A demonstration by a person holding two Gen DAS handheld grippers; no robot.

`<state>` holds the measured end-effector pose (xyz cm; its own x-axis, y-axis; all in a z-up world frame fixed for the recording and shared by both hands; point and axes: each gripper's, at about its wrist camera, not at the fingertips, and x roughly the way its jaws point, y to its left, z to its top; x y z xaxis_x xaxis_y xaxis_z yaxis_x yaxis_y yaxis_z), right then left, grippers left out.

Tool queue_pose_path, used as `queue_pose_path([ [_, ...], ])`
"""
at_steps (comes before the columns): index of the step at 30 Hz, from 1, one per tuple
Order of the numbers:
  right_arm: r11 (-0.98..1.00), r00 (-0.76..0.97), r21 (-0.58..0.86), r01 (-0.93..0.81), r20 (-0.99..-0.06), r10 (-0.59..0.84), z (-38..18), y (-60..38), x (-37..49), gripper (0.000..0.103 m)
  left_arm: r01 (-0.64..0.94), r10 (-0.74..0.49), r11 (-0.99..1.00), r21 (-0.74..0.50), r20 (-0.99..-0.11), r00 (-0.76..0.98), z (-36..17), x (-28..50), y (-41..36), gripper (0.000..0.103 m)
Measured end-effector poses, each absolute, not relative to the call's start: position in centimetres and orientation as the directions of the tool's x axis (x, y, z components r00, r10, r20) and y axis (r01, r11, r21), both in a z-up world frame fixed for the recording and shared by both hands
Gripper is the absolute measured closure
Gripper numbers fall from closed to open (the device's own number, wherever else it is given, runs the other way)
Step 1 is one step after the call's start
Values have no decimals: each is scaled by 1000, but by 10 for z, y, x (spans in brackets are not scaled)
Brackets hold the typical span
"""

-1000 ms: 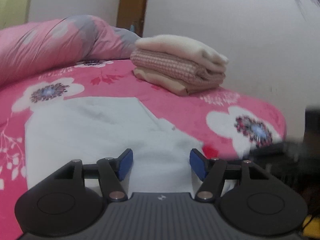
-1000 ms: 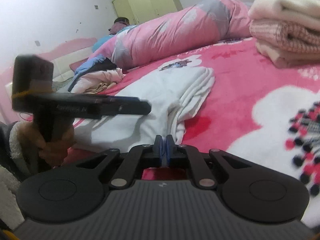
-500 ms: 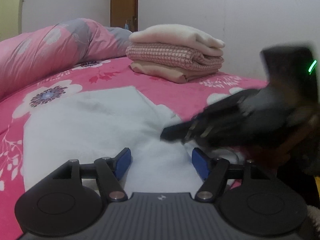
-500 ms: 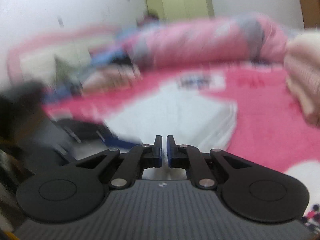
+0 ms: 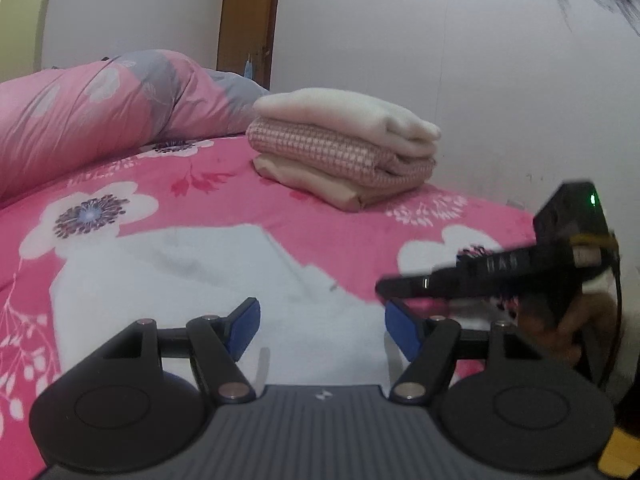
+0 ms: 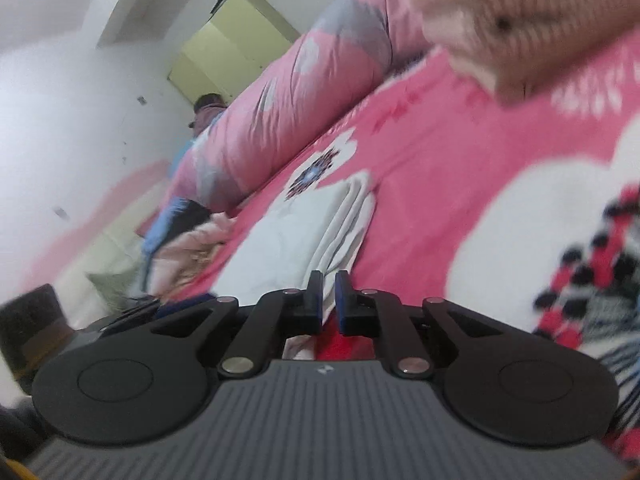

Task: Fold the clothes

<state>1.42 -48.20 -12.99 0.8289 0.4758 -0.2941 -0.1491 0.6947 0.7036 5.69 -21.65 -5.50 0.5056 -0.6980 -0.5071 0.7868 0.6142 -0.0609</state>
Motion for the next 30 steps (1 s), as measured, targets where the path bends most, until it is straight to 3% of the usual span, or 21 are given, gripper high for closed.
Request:
queue_pose_path([
  [4, 669, 805, 729, -148, -304, 510, -137, -477, 21, 84, 791, -661, 611, -23, -564, 494, -55, 65, -239, 37],
  [14, 557, 815, 812, -173, -200, 544, -147, -490, 19, 80, 816, -576, 577, 23, -698, 426, -70, 68, -274, 38],
  [25, 504, 825, 834, -223, -114, 554, -153, -497, 16, 78, 799, -564, 602, 4, -706, 429, -75, 69, -269, 47],
  [30, 501, 828, 835, -228, -105, 551, -154, -498, 15, 78, 780, -589, 621, -76, -702, 401, -69, 78, -264, 47],
])
